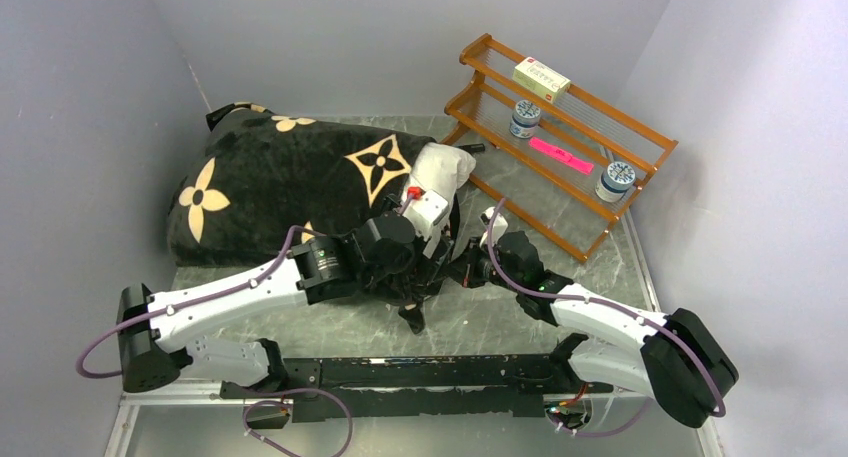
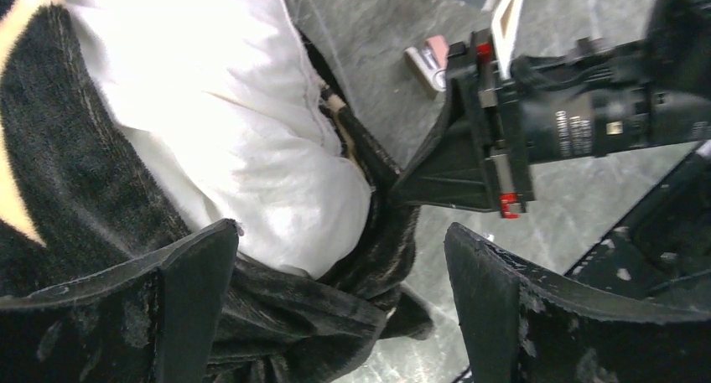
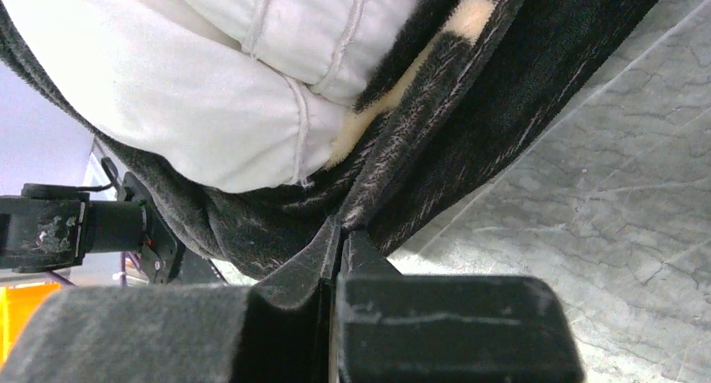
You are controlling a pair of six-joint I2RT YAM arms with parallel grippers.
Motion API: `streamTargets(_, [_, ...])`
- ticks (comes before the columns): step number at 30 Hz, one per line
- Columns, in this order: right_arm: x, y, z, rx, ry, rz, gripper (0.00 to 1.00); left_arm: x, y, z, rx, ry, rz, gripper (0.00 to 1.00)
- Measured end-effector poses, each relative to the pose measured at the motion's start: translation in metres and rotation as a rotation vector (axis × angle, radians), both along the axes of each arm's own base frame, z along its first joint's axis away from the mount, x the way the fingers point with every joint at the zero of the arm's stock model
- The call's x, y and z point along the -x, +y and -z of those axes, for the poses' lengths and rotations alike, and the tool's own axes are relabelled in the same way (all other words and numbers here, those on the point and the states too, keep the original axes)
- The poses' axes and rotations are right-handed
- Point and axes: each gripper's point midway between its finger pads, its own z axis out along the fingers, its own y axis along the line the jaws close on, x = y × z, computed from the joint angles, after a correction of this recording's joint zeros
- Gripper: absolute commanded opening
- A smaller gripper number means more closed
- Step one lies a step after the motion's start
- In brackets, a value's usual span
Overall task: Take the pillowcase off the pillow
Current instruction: Remove the pillow from the pillowcase.
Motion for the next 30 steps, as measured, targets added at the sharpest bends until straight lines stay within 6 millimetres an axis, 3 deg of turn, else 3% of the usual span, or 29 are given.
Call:
streamTargets(6, [0.000,0.000,0.000,-0.006,-0.005,0.000,0.00,-0.009,0.002,0.017,-0.112,-0.032,-0.002,0.97])
streamTargets(10, [0.000,0.000,0.001,-0.012,-0.006,0.001,0.00,-0.015,-0.011,0.024,-0.179,-0.029,0.011,0.97])
streamTargets(15, [0.001,0.000,0.001,-0.020,-0.004,0.005,0.00,-0.018,-0.015,0.048,-0.264,-0.021,-0.008,0.93])
streamTargets(26, [0.002,0.000,0.001,-0.037,-0.003,0.008,0.00,-0.037,-0.007,0.087,-0.369,-0.032,-0.177,0.95])
streamTargets(30, [0.002,0.001,0.001,-0.045,0.001,0.008,0.00,-0.045,-0.003,0.105,-0.413,-0.047,-0.239,0.90])
